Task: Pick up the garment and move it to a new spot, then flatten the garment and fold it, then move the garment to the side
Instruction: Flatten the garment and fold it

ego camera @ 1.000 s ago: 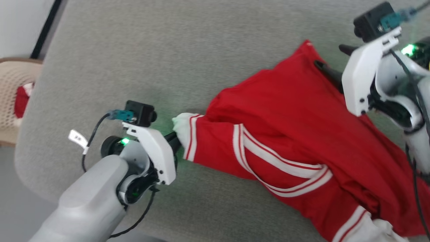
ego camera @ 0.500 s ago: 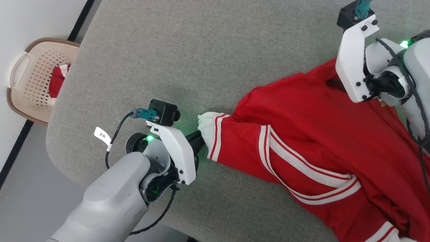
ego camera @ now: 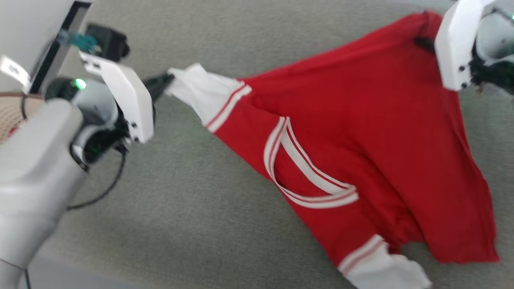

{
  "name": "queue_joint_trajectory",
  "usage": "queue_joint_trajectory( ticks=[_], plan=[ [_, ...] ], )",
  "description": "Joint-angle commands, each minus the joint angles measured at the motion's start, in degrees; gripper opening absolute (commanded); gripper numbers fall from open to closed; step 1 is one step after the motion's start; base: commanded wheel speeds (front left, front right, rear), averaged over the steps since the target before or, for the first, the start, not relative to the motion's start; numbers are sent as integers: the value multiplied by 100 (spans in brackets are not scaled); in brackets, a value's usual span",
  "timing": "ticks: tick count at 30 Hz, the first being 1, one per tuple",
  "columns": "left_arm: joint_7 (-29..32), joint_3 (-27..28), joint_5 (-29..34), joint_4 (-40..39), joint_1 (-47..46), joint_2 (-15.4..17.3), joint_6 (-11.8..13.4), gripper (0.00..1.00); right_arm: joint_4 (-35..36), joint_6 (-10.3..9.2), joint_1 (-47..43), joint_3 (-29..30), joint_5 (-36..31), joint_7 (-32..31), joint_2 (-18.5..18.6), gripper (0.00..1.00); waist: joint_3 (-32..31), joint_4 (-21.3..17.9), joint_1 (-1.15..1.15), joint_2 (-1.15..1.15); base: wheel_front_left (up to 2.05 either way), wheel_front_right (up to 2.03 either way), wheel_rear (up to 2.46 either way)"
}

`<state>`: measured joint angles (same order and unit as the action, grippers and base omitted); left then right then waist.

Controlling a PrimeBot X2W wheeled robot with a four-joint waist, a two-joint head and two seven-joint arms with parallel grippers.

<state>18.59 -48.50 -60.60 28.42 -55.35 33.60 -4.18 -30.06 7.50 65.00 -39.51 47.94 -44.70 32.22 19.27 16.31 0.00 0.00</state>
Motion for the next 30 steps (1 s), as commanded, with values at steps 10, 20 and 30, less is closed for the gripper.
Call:
queue_joint_trajectory(
  ticks=[10, 20, 30],
  plan=[
    [616, 233, 63, -261, -1053, 409, 134, 0, 311, -3, 262, 570, -107, 590, 265, 0, -439, -671, 0, 0, 0, 0, 0],
    [898, 322, 233, 212, -2040, 238, 197, 0, 226, -4, 504, 1231, -480, 717, 57, 0, -474, -1043, 0, 0, 0, 0, 0],
    [353, 365, 657, 1174, -3139, -172, 142, 0, -219, -4, 1099, 1475, -1246, 1289, -447, 0, -59, -1273, 0, 0, 0, 0, 0]
  ],
)
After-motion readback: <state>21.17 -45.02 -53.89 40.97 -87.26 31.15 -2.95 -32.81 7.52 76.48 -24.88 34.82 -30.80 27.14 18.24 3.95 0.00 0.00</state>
